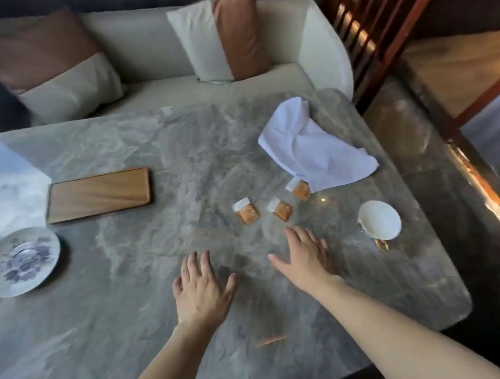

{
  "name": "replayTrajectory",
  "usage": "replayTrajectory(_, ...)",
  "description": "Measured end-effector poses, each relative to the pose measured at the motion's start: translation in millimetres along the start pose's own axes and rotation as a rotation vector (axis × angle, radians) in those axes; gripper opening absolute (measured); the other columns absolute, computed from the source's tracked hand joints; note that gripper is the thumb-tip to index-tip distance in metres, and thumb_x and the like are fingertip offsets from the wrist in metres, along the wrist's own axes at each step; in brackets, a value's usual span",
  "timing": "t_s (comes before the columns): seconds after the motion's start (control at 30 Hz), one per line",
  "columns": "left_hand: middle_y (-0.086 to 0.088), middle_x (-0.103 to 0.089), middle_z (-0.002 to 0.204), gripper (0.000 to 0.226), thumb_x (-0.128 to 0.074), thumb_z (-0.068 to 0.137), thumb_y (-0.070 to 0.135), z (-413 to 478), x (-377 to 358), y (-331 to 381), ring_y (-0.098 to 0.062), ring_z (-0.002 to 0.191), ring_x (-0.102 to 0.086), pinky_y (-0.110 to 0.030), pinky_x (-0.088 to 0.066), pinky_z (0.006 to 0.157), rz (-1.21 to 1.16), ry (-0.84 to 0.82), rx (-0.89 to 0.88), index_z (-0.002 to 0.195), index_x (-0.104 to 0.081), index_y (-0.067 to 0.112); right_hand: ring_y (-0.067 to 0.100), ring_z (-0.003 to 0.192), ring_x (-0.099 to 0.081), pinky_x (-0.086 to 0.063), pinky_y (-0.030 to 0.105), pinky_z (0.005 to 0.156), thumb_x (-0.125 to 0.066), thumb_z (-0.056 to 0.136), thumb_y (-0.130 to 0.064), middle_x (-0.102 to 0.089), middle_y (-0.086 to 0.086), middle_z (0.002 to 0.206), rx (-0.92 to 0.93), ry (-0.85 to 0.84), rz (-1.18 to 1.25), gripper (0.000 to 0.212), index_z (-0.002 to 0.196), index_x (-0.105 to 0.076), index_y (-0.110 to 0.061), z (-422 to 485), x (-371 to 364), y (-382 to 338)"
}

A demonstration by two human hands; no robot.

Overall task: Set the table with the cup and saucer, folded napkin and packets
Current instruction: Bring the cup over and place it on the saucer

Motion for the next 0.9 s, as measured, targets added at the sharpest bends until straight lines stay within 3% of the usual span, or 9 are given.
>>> replayTrajectory(0.27,-0.009,-0.012,0.169,0.093,-0.024,0.088,0.076,1.1,-39.6,111.4,-0.027,0.155,-0.009,-0.049,-0.016,0.121,0.043,-0.076,-0.115,0.160,-0.011,0.019,0.023,0.133,-0.041,-0.036,0.043,0.104,-0.051,0.086,-0.064,-0.050,0.003,0.141,-0.154,0.163,-0.023,0.071,0.138,-0.046,-0.017,-16.5,42.5,130.3)
replayTrajectory(0.53,-0.009,-0.012,0.169,0.099,-0.012,0.082,0.080,4.5,-74.4,184.6,-0.027,0.156,-0.009,-0.049,-0.017,0.122,0.110,-0.102,-0.203,0.160,-0.010,0.018,0.029,0.118,-0.048,-0.043,0.043,0.090,-0.060,0.085,-0.057,-0.054,0.008,0.124,-0.311,0.269,0.021,0.063,0.128,-0.048,-0.013,-30.2,63.7,212.5)
replayTrajectory(0.67,-0.010,-0.009,0.170,0.093,-0.020,0.090,0.076,10.2,-88.6,203.5,-0.026,0.156,-0.004,-0.049,-0.014,0.124,0.130,-0.110,-0.216,0.160,-0.008,0.016,0.030,0.114,-0.051,-0.045,0.042,0.090,-0.060,0.085,-0.056,-0.056,0.010,0.118,-0.393,0.292,0.103,0.057,0.118,-0.053,-0.010,-32.0,64.8,240.2)
replayTrajectory(0.77,-0.011,-0.001,0.171,0.094,-0.019,0.093,0.074,17.3,-96.7,205.8,-0.026,0.157,0.005,-0.050,-0.006,0.126,0.168,-0.113,-0.168,0.161,-0.001,0.013,0.030,0.115,-0.051,-0.045,0.043,0.094,-0.059,0.088,-0.055,-0.058,0.013,0.120,-0.445,0.234,0.235,0.058,0.116,-0.054,-0.005,-26.0,53.6,256.5)
replayTrajectory(0.9,-0.014,0.011,0.169,0.099,-0.016,0.092,0.075,21.8,-108.9,195.6,-0.027,0.156,0.014,-0.054,-0.001,0.125,0.196,-0.114,-0.094,0.160,0.010,0.008,0.030,0.098,-0.060,-0.052,0.043,0.083,-0.060,0.090,-0.052,-0.063,0.013,0.105,-0.528,0.107,0.663,0.055,0.108,-0.055,0.000,-15.7,25.8,268.3)
Point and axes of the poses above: each hand's wrist, its own z-axis towards the middle knuckle, its own x-axis out of the back of the hand, y = z × x, the point moved 8 cm from there along z, towards the middle knuckle
